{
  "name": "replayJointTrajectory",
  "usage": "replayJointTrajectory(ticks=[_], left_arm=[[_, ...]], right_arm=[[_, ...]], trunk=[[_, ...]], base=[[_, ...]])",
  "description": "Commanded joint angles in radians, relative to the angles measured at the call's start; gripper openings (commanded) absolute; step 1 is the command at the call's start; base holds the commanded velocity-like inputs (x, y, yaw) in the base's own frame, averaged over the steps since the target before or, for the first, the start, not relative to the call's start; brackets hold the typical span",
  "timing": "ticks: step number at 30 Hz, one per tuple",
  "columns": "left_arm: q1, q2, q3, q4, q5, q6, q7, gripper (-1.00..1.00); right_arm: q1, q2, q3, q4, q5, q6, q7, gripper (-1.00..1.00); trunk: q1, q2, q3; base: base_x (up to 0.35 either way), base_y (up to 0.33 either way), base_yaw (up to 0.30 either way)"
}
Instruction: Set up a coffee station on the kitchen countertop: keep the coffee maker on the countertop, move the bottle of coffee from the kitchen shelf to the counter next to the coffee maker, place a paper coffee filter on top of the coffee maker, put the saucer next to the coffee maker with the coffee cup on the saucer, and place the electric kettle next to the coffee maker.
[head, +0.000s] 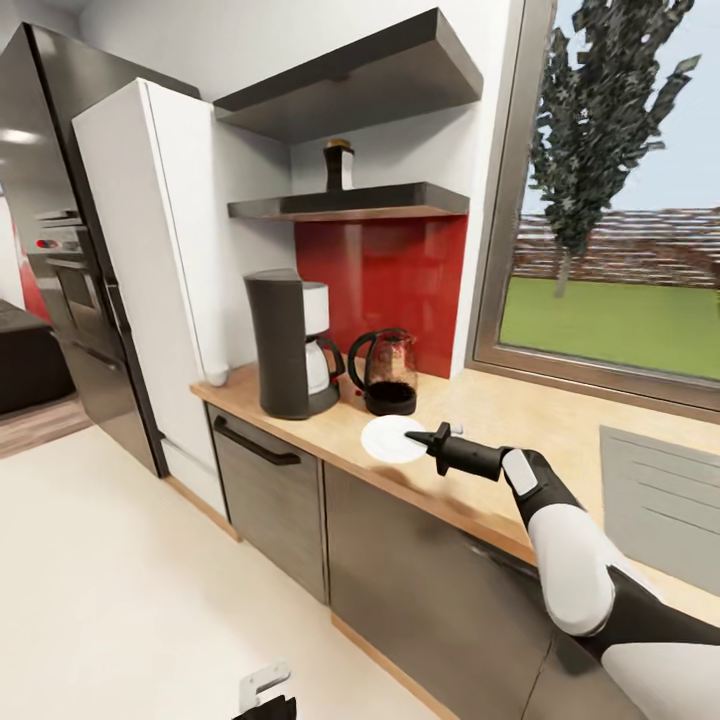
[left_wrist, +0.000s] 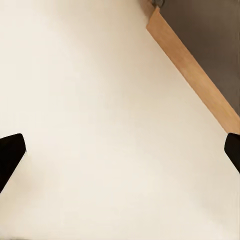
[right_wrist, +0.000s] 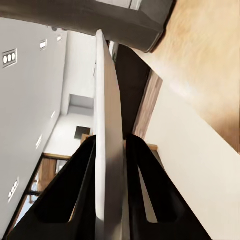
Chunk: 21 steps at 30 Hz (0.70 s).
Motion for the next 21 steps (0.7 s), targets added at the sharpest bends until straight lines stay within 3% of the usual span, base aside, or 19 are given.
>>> replayJointTrajectory(ticks=[1, 6, 11, 16, 21], left_arm=[[0.000, 0.000, -0.008, -0.002, 0.006, -0.002, 0.006, 1.00], [0.000, 0.000, -0.008, -0.003, 0.006, -0.002, 0.006, 1.00], [0.000, 0.000, -0.008, -0.003, 0.006, -0.002, 0.006, 1.00], [0.000, 0.000, -0.008, -0.004, 0.006, -0.003, 0.006, 1.00], [0.000, -0.024, -0.007, -0.010, 0.008, 0.002, 0.004, 1.00]], right_arm=[[0.000, 0.001, -0.007, -0.001, -0.001, 0.007, -0.003, -1.00], [0.002, 0.000, -0.052, -0.003, -0.001, 0.007, -0.054, -1.00], [0.034, 0.000, -0.062, -0.005, -0.001, 0.007, -0.056, -1.00], [0.046, -0.025, -0.062, -0.005, -0.002, 0.007, -0.054, -1.00], [0.017, 0.004, -0.070, 0.008, -0.006, -0.001, -0.052, -1.00]], trunk=[[0.000, -0.001, -0.001], [0.000, -0.001, -0.001], [0.000, -0.001, -0.001], [0.000, -0.001, -0.001], [0.000, -0.001, -0.001]], base=[[0.172, 0.246, -0.102], [0.156, 0.213, -0.044], [0.040, 0.042, -0.003], [0.003, 0.003, 0.000], [0.000, 0.000, 0.000]])
